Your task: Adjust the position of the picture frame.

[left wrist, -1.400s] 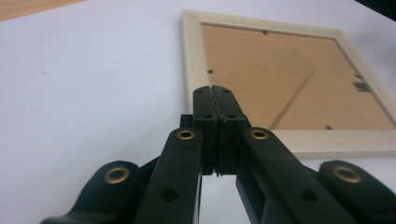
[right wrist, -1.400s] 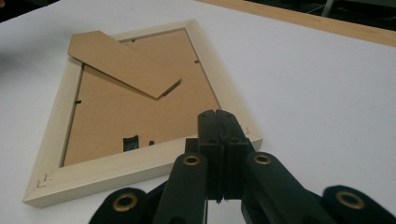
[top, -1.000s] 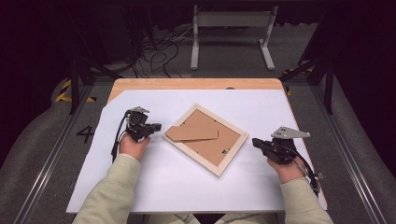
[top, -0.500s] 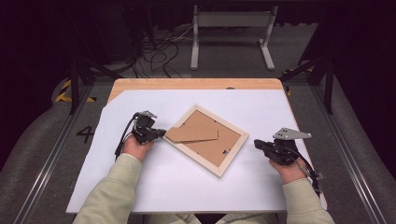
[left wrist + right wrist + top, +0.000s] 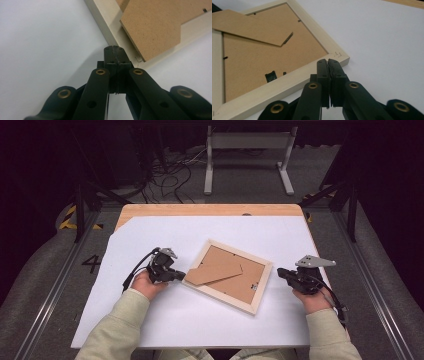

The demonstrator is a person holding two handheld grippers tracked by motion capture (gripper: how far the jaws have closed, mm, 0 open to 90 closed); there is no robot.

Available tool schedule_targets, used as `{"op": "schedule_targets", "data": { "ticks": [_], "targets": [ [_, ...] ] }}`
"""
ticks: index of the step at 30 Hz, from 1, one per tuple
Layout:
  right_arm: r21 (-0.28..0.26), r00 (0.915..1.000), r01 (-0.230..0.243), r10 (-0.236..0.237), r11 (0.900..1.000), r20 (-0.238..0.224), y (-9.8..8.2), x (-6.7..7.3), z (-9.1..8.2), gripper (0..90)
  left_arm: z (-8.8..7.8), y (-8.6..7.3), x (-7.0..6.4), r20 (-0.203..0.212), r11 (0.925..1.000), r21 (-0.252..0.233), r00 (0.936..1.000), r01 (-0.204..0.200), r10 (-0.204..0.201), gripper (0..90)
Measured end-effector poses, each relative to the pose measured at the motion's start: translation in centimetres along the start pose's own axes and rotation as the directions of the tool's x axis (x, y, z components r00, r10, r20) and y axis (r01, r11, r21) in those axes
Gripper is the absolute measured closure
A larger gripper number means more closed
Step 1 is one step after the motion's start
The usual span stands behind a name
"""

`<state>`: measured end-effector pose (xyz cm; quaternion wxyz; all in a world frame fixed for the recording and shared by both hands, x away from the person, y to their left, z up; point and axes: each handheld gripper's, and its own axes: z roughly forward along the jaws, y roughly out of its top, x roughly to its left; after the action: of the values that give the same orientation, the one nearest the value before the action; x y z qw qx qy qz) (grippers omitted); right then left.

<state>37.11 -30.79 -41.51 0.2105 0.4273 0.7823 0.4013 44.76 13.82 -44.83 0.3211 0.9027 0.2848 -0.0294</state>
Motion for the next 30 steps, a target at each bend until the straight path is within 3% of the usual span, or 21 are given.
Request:
{"op": "schedule_targets", "data": {
  "ticks": [3,4,8,10,14,16,19,22,30],
  "targets": [
    [0.004,0.9999,-0.006,0.006,1.000,0.013,0.0,-0.3,0.0,87.9,0.2,0.0,-0.8,0.005,0.9995,0.016,0.9996,-0.029,0.028,89.7],
    [0.007,0.9997,-0.013,0.012,1.000,0.021,-0.1,-0.4,0.0,87.9,0.4,0.1,-1.5,0.023,0.9978,0.032,0.9981,-0.058,0.058,89.7],
    [0.038,0.9973,-0.036,0.034,0.999,0.065,-0.3,-1.0,0.0,88.0,0.8,0.3,-2.7,0.058,0.9925,0.053,0.9925,-0.110,0.107,89.7],
    [0.051,0.9963,-0.031,0.027,0.998,0.082,-0.4,-1.2,0.1,88.0,1.1,0.3,-3.4,0.098,0.9869,0.065,0.9852,-0.147,0.140,89.7],
    [0.087,0.9937,-0.016,0.006,0.996,0.112,-0.7,-1.5,0.6,88.1,1.7,0.4,-4.5,0.189,0.9711,0.069,0.9588,-0.228,0.212,89.7],
    [0.094,0.9934,-0.016,0.005,0.995,0.115,-0.8,-1.6,0.7,88.2,1.8,0.4,-4.8,0.188,0.9681,0.068,0.9561,-0.241,0.225,89.6],
    [0.124,0.9914,-0.033,0.017,0.992,0.130,-0.9,-1.8,1.0,88.5,1.7,0.3,-4.3,0.200,0.9759,0.065,0.9609,-0.208,0.192,89.4],
    [0.152,0.9905,-0.058,0.038,0.987,0.132,-1.0,-1.8,1.3,89.9,1.3,0.1,-3.8,0.162,0.9870,0.042,0.9759,-0.155,0.147,87.7],
    [0.234,0.9905,-0.058,0.027,0.970,0.135,-1.0,-1.3,2.9,90.0,-0.8,-0.6,-2.9,0.071,0.9941,-0.076,0.9940,-0.077,0.083,86.3]
  ]
}}
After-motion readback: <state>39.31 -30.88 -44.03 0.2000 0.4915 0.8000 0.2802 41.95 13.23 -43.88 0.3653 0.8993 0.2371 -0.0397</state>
